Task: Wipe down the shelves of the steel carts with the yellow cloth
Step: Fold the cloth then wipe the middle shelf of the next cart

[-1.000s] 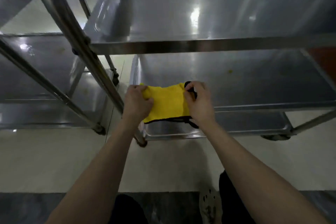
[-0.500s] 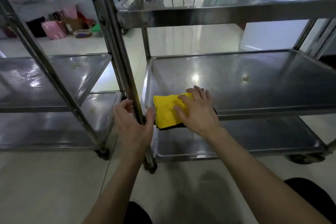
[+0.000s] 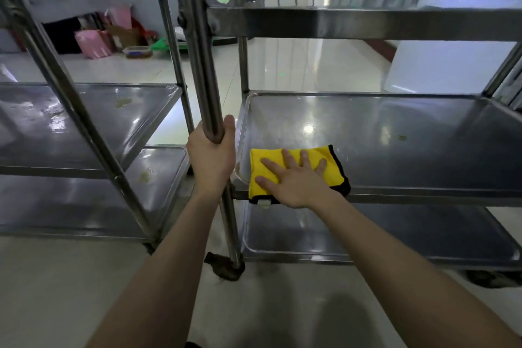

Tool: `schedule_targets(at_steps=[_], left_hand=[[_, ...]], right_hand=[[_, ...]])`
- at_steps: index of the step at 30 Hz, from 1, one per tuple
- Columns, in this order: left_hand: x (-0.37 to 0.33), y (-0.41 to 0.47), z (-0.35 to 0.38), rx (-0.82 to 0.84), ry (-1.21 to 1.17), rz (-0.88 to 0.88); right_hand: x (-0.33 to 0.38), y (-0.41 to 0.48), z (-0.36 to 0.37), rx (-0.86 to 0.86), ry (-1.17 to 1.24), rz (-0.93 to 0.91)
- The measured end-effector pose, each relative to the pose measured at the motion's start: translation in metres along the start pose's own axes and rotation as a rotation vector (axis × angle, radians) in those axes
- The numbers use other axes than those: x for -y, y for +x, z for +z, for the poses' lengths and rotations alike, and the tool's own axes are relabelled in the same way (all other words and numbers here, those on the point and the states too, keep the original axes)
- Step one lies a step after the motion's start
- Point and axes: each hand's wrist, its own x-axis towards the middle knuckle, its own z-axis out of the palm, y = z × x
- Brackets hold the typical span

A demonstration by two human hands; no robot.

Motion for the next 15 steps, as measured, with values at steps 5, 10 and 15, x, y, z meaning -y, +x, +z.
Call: schedule_targets(at_steps=[5, 10, 15], left_hand=[[0.014, 0.008, 0.002, -0.04, -0.004, 0.032], [0.023, 0.016, -0.003, -0.166, 0.019, 0.084], [0.029, 0.025, -0.009, -0.27, 0.068, 0.1]], right_hand=[[-0.006, 0.086, -0.016, 0.002, -0.025, 0.042], [0.011, 0.189, -0.029, -0.016, 0.023, 0.024], [0.032, 0.25, -0.035, -0.025, 0.016, -0.025]])
